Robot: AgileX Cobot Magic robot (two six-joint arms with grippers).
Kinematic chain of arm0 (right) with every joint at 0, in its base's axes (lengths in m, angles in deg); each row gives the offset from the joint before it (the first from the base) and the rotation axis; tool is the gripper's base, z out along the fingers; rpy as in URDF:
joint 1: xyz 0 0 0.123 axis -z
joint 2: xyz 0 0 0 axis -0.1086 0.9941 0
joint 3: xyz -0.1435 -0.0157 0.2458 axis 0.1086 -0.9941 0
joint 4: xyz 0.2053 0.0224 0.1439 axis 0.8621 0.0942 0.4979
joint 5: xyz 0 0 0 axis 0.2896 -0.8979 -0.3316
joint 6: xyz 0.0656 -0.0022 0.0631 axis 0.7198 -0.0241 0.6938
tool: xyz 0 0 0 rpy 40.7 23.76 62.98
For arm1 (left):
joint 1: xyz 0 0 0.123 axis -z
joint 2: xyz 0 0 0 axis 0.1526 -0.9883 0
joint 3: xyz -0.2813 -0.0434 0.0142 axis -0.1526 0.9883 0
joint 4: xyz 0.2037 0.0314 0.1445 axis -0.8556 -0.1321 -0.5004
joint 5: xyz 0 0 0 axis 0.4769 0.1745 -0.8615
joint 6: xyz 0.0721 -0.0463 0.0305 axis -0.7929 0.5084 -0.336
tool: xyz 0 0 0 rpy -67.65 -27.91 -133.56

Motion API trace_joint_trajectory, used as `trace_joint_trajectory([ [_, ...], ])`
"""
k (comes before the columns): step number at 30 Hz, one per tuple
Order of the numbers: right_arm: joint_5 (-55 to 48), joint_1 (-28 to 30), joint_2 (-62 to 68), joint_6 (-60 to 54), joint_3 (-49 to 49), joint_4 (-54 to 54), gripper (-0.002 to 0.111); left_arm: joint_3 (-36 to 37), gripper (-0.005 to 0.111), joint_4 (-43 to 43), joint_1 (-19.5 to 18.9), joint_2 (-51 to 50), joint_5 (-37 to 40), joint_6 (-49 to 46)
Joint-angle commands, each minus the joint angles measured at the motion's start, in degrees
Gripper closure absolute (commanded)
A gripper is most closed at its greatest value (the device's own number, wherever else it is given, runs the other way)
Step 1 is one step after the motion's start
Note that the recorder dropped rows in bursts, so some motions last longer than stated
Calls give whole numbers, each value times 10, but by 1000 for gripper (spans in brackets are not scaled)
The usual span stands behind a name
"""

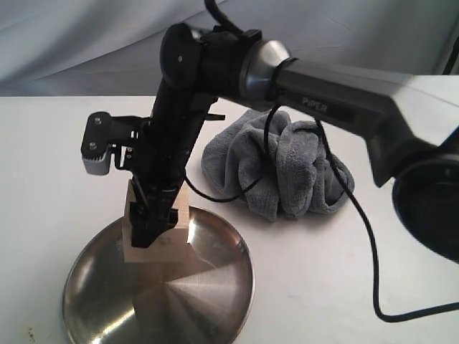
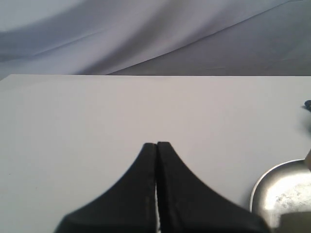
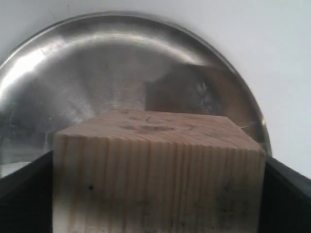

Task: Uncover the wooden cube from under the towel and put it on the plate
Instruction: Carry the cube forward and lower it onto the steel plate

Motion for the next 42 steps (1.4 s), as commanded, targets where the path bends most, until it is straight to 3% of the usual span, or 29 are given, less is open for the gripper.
trace_joint_trajectory([
  [1, 0, -4, 17, 9, 4, -6, 108, 0, 106, 3, 3, 2, -6, 2],
  [32, 0, -4, 30, 56, 4, -6, 106, 0, 106, 3, 3, 2, -6, 2],
  [35, 0, -4, 30, 57, 4, -4, 86, 0, 106, 3, 3, 2, -6, 2],
  [40, 0, -12, 29, 57, 4, 13, 23, 0, 106, 3, 3, 2, -6, 2],
  [42, 0, -15, 29, 57, 4, 12, 17, 0, 106, 3, 3, 2, -6, 2],
])
